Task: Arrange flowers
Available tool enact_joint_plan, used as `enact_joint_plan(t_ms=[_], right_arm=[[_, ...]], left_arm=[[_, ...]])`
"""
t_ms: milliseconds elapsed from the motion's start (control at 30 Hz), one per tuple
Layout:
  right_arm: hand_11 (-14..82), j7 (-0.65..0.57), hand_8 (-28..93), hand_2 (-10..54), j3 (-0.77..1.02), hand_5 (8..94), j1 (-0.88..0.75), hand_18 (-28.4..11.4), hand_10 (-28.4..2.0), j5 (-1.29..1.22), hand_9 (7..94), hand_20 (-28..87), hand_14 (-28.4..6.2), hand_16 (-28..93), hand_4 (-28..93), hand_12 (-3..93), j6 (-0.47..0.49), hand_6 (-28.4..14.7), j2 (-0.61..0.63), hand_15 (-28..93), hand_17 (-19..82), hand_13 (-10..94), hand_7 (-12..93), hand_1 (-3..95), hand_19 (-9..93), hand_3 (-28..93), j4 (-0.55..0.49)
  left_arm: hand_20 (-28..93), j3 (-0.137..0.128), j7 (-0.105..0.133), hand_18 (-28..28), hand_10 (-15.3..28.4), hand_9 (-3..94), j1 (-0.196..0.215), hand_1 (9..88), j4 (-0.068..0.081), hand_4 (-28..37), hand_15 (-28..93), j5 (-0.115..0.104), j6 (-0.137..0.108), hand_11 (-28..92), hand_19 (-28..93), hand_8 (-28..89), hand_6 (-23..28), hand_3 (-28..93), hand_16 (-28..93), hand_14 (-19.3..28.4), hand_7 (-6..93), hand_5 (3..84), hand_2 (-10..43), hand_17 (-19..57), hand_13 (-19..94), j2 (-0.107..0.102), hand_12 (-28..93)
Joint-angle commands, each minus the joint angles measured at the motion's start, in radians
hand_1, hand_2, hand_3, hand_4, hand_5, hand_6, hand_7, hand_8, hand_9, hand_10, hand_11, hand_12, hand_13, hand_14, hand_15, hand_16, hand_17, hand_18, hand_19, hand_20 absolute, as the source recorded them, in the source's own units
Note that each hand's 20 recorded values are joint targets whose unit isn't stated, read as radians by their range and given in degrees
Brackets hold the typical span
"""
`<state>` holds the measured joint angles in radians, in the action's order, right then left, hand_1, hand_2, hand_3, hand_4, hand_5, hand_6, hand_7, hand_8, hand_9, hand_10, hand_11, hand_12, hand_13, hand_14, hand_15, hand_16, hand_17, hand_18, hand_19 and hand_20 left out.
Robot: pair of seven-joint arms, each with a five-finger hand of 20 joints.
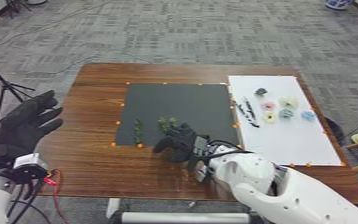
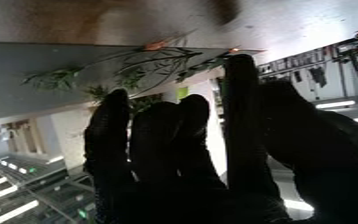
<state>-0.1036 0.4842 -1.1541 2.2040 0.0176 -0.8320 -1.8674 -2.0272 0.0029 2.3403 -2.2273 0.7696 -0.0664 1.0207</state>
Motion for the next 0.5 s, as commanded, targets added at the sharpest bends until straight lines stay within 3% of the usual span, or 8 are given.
enact_joint_plan(t_ms=[33,500], right_arm=[[71.5,-0.035,-17,16.6,-0.036,52.0,0.053,-23.0,-17.3,0.028,36.1,60,-20.8,58,-3,73.1,-0.067,6.7,0.037,90,13,30,20,16.8,74,93,0.001],[71.4,-0.055,-18,16.7,-0.054,57.8,0.081,-23.1,-17.2,0.038,37.0,60,-20.8,59,-3,72.6,-0.046,6.0,0.055,90,14,31,21,16.4,74,93,0.020]], left_arm=[[12,-0.018,0.000,19.2,9.9,18.0,0.017,24.5,-0.019,-26.1,48,0.005,0.007,26,40,-10,2.6,69,-4,12.8,22.3,25.9,-4.9,-10.2,10,0.008,21],[13,-0.015,-0.002,19.1,10.0,18.0,0.016,24.6,-0.013,-26.2,48,0.000,0.006,26,40,-10,2.6,69,-4,12.7,22.3,26.0,-4.7,-10.2,10,0.006,21]])
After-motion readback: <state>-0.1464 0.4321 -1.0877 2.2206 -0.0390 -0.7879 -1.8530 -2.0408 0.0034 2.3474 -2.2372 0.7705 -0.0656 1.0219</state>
